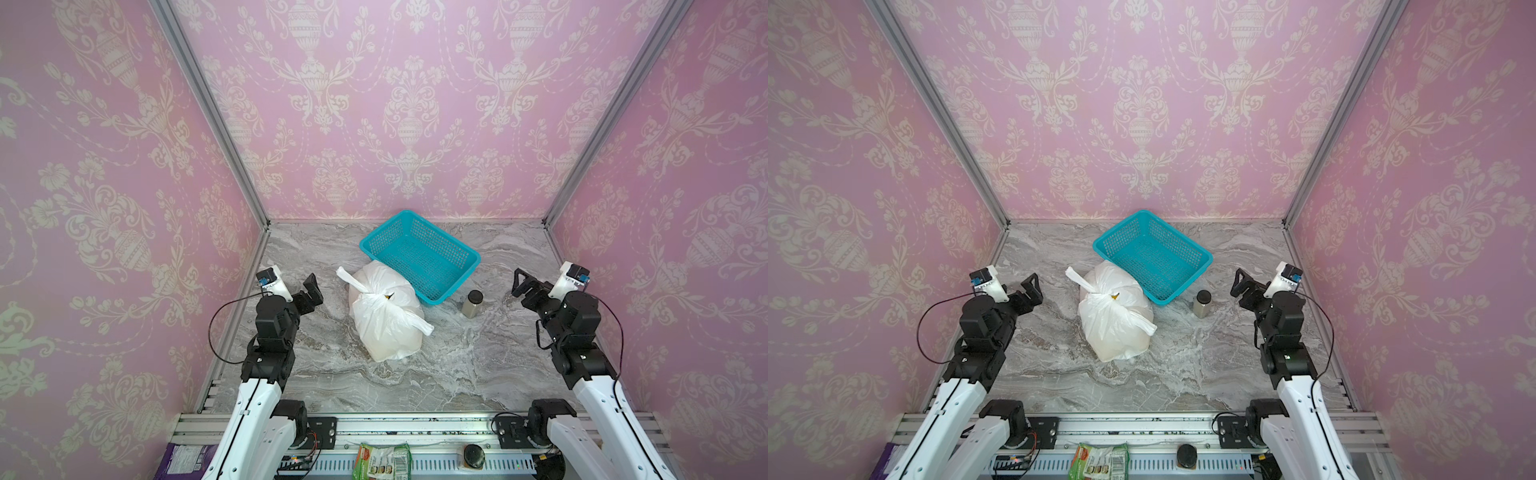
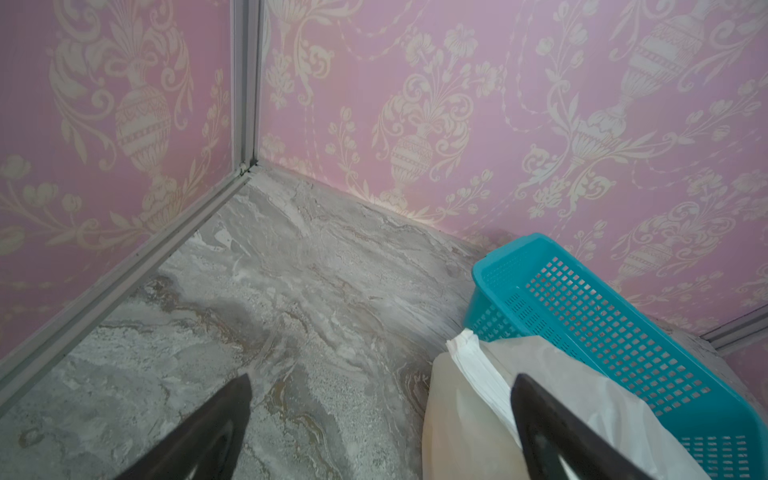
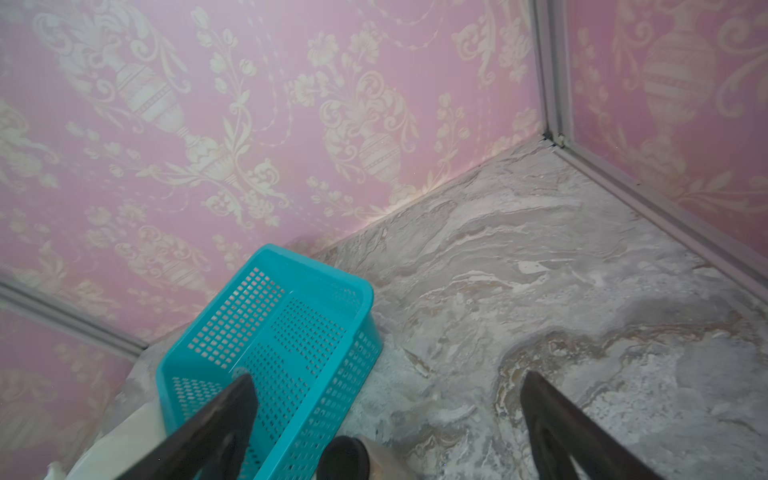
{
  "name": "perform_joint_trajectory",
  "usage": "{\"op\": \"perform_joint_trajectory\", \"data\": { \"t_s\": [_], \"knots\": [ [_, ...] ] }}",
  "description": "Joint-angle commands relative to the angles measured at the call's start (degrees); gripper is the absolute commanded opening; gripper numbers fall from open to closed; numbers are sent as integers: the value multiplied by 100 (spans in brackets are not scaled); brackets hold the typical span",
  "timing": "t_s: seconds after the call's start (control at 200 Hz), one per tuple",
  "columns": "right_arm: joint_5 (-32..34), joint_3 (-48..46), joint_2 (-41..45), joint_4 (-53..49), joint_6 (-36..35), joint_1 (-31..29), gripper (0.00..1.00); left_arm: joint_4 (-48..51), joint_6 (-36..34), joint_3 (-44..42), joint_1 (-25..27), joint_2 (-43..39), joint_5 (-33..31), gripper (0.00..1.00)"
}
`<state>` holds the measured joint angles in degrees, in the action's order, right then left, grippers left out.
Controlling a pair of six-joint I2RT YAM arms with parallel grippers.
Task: Untie the knot of the plastic bag and take out the fruit
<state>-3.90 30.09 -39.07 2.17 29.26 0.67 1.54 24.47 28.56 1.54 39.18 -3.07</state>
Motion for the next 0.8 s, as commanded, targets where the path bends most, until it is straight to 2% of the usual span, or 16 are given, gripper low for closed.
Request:
{"op": "perform_joint_trajectory", "data": {
  "t_s": [0.0, 0.145, 0.24, 0.365, 0.44, 0.615, 0.686, 0.791],
  "knots": [
    [-1431, -19, 131, 111, 144, -83, 100, 845, 762, 192, -49, -315, -127, 99],
    [-1136, 99, 292, -40, -113, -785, 100, 619, 1644, -332, -62, -1215, -939, 99],
    [-795, 323, 241, -302, -420, -1438, 100, 686, 962, -135, -84, -1458, -417, 99],
    [-243, 590, 3, -429, -822, -2497, 100, 907, 1135, -25, -99, -1234, -845, 99],
    [183, 774, -271, -428, -1060, -3224, 100, 1149, 1013, 190, -101, -828, -559, 99],
    [1282, 1208, -1292, -151, -1491, -4884, 100, 639, 770, 127, -93, -560, 770, 99],
    [1434, 1260, -1770, 275, -1484, -5350, 99, 571, 721, 134, -93, -587, 1120, 99],
    [1513, 1398, -2483, 821, -1475, -5904, 92, 674, 674, 253, -93, -544, 1456, 99]
  ]
}}
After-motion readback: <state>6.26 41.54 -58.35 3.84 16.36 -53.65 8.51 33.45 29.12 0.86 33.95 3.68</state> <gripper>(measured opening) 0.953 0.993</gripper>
